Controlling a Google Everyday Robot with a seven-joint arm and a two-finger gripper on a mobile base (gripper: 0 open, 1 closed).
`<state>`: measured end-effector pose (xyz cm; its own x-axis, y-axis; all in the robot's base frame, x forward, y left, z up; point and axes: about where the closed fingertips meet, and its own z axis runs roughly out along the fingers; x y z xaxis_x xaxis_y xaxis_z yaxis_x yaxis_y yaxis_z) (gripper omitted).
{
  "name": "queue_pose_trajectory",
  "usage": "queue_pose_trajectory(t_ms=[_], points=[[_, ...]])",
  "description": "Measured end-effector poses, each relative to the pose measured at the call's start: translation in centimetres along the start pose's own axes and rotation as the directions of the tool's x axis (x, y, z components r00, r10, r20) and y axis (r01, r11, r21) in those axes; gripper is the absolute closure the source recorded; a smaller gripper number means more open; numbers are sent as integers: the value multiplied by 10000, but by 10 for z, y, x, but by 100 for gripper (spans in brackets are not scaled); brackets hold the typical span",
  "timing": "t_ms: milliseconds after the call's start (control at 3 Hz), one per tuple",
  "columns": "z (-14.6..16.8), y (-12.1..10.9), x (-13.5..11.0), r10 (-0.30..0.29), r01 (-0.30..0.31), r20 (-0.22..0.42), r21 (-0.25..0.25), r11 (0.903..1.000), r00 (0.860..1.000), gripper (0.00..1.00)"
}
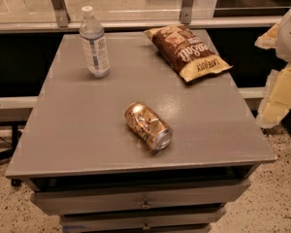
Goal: Pick orange can
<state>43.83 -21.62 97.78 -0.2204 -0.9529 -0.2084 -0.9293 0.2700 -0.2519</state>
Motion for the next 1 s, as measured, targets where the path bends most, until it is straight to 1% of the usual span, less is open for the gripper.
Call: queue_pose_trajectory(t_ms=[333,667,1000], points=[[0,0,0,0,0,0,0,10000,10000,0],[25,4,-25,226,-201,423,-574,9981,9989,0],[63,18,-79,788,-573,1317,-1597,9855,9881,0]])
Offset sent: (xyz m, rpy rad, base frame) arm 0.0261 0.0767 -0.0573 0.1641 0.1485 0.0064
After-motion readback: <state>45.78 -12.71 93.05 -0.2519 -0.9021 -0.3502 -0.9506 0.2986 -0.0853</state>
